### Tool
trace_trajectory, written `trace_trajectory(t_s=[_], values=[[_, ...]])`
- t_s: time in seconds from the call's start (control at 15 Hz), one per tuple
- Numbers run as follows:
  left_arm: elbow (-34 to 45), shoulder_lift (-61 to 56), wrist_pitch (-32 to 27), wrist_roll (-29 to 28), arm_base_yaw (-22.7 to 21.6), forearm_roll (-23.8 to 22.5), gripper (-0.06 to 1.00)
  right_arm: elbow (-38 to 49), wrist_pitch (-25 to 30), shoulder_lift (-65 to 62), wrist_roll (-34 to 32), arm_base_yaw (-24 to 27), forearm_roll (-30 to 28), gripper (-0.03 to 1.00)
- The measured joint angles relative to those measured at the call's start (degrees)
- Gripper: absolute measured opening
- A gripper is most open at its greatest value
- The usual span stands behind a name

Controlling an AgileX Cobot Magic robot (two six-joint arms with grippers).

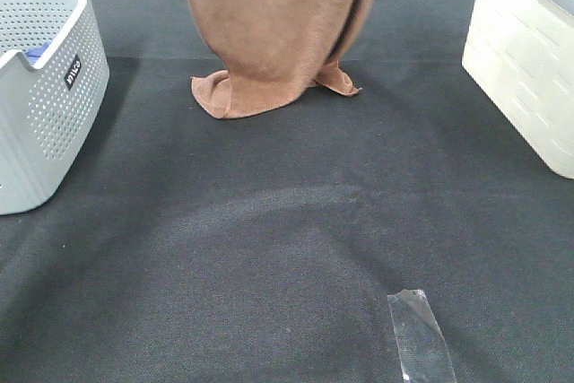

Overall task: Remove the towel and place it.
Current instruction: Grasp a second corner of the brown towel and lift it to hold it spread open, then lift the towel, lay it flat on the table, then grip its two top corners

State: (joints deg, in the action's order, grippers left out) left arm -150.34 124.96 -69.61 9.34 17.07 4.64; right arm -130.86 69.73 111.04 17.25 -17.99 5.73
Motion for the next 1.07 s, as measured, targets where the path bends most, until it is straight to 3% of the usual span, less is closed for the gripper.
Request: trace_trajectory(t_s=[0.27, 0.53, 0.8, 1.07], values=[[25.61, -16.27, 0.00, -0.29, 1.20, 1.78, 0.00, 16.67, 0.00, -9.45, 0.00, -0.11, 2.52, 0.01], [48.07, -32.66, 0.17, -0.92, 7.05, 1.15, 0.00, 35.52, -0.11, -22.69, 0.00, -0.11, 3.61, 0.01], [60.05, -47.84, 0.80, -5.96, 9.28, 1.66, 0.00, 53.29, -1.15, -37.82, 0.06, -0.74, 6.13, 0.01], [66.46, -56.49, 0.97, -6.70, 9.51, 5.96, 0.00, 60.10, -1.89, -46.12, 0.52, -0.80, 7.96, 0.01]])
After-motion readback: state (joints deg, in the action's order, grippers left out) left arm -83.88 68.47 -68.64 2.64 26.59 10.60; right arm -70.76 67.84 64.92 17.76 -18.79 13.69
